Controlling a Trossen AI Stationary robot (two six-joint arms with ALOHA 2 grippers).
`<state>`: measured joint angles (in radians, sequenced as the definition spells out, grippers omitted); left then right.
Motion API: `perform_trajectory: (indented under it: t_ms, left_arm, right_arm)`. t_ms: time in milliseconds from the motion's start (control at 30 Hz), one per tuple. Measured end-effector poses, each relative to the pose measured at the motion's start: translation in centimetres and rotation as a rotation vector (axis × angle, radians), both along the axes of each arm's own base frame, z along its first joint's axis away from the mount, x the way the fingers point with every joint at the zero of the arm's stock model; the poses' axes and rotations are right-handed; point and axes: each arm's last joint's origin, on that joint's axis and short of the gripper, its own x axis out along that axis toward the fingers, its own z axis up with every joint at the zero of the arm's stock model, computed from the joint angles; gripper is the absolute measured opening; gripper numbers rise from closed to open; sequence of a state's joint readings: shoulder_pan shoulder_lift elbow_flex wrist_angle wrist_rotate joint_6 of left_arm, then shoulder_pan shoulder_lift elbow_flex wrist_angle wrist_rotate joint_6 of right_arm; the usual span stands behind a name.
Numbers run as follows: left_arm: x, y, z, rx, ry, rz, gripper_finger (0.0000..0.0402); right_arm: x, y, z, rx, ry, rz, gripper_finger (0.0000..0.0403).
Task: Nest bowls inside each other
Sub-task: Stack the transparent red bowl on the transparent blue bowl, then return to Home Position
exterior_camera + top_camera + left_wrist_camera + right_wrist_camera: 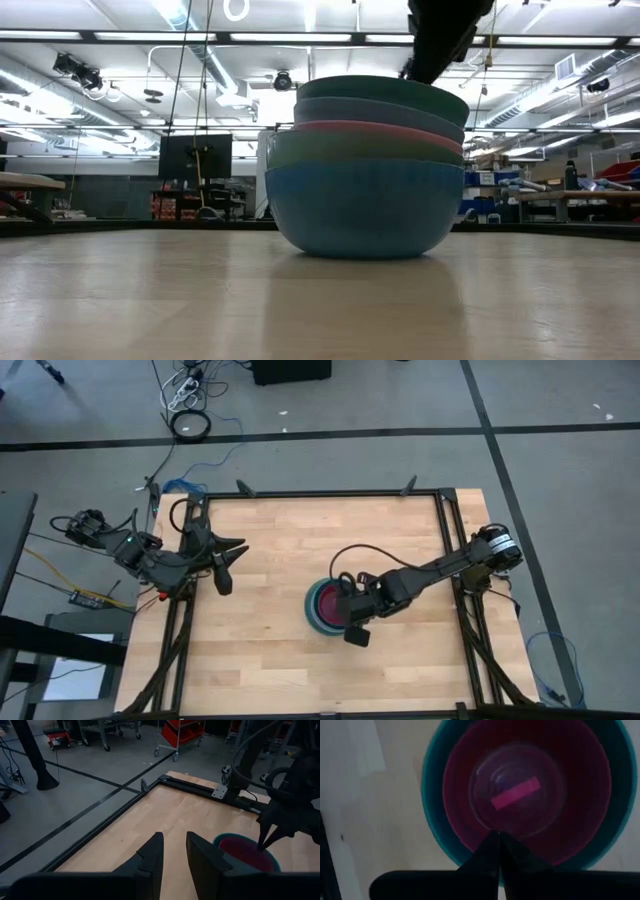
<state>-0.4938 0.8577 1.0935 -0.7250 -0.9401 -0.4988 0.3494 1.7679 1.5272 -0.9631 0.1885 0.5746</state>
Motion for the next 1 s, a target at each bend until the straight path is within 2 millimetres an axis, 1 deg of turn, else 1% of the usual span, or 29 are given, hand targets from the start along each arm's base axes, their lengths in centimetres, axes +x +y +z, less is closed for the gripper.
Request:
perform_trajectory:
  t_ms: [133, 233, 300, 400, 500, 567, 667, 767, 833, 900, 967, 1000]
  left_arm:
    - [0.0, 0.0, 0.0, 0.0, -0.004, -0.001, 0.0092]
    - [0.2, -0.1, 0.5, 0.028, -0.021, -0.028, 0.0092]
    - [0.2, -0.1, 0.8, 0.056, -0.029, -0.053, 0.0092]
    - [-0.4, 0.2, 1.7, 0.076, -0.046, -0.068, 0.0092]
    - [-1.7, 0.8, 2.7, 0.076, -0.084, -0.073, 0.0092]
    - [-2.7, 1.2, 3.1, 0.079, -0.108, -0.089, 0.0092]
    - [-4.7, 2.0, 3.5, 0.076, -0.142, -0.131, 0.0092]
    - [-6.7, 2.9, 3.5, 0.071, -0.148, -0.156, 0.0092]
    - [-7.8, 3.6, 3.3, 0.066, -0.151, -0.165, 0.0092]
    - [-8.6, 4.1, 2.8, 0.064, -0.153, -0.169, 0.0092]
    - [-9.2, 4.5, 2.2, 0.064, -0.162, -0.17, 0.0092]
    - [-9.5, 4.7, 2.0, 0.064, -0.168, -0.17, 0.0092]
  right_arm:
    - [0.2, -0.3, 0.0, -0.012, -0.003, 0.018, 0.0]
    - [0.4, -0.6, 0.1, -0.039, -0.025, 0.049, 0.0]
    - [0.7, -0.6, 0.7, -0.068, -0.073, 0.092, 0.0]
    - [0.9, -0.5, 2.6, -0.084, -0.206, 0.169, 0.0]
    - [0.2, -0.8, 5.4, -0.118, -0.361, 0.226, 0.0]
    - [-1.0, -1.2, 7.9, -0.145, -0.461, 0.248, 0.0]
    - [-3.8, -2.1, 11.4, -0.193, -0.576, 0.243, 0.0]
    - [-7.0, -3.3, 13.6, -0.24, -0.656, 0.216, 0.0]
    - [-9.2, -4.1, 14.2, -0.261, -0.692, 0.186, 0.0]
    - [-11.5, -5.1, 14.3, -0.276, -0.721, 0.149, 0.0]
    - [-13.6, -5.9, 13.7, -0.286, -0.758, 0.114, 0.0]
    - [-14.6, -6.3, 13.0, -0.288, -0.775, 0.102, 0.0]
